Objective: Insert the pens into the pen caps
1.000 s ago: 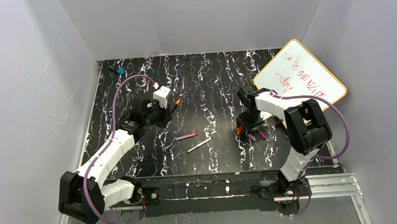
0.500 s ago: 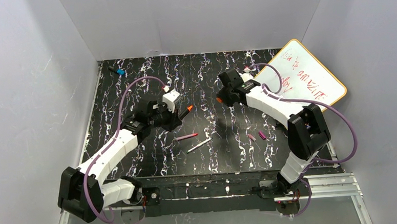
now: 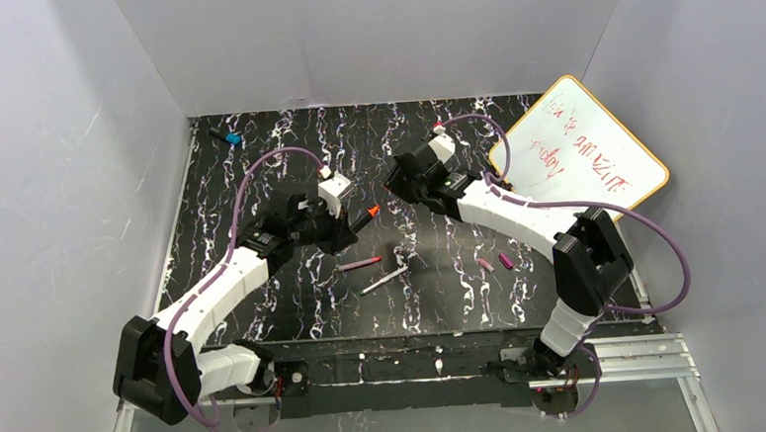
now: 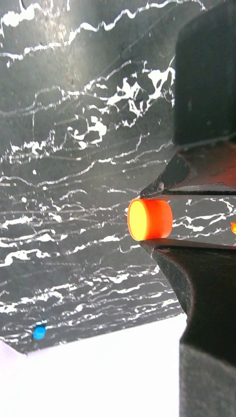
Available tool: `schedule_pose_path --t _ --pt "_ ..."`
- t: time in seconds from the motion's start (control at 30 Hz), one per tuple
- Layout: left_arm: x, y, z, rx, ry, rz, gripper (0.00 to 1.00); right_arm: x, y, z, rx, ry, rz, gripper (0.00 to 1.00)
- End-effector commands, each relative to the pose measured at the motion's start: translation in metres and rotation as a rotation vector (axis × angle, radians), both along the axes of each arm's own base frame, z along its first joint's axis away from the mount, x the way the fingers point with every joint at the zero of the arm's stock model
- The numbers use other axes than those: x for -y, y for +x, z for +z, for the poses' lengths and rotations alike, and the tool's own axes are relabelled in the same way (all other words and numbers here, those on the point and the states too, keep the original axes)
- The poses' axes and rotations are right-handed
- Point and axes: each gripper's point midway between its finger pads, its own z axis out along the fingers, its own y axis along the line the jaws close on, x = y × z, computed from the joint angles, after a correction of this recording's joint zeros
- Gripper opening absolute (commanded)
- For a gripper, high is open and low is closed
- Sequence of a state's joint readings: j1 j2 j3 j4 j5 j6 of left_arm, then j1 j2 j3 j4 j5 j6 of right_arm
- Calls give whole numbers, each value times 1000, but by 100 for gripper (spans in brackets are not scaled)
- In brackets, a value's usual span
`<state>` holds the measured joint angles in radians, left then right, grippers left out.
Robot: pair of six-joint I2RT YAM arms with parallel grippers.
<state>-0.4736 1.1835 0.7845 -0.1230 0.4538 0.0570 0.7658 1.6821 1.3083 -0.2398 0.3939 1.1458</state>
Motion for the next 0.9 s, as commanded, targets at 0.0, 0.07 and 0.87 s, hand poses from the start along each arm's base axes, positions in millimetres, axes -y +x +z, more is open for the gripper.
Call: schedule_pose_path --t 0.0,0.07,0.87 --pt "8 0 13 8 -52 -6 0 -12 0 47 116 90 2 21" --pt "8 1 14 8 -62 2 0 -16 -3 50 124 103 13 21" --pt "2 18 31 14 -177 126 0 -28 -40 51 86 162 63 20"
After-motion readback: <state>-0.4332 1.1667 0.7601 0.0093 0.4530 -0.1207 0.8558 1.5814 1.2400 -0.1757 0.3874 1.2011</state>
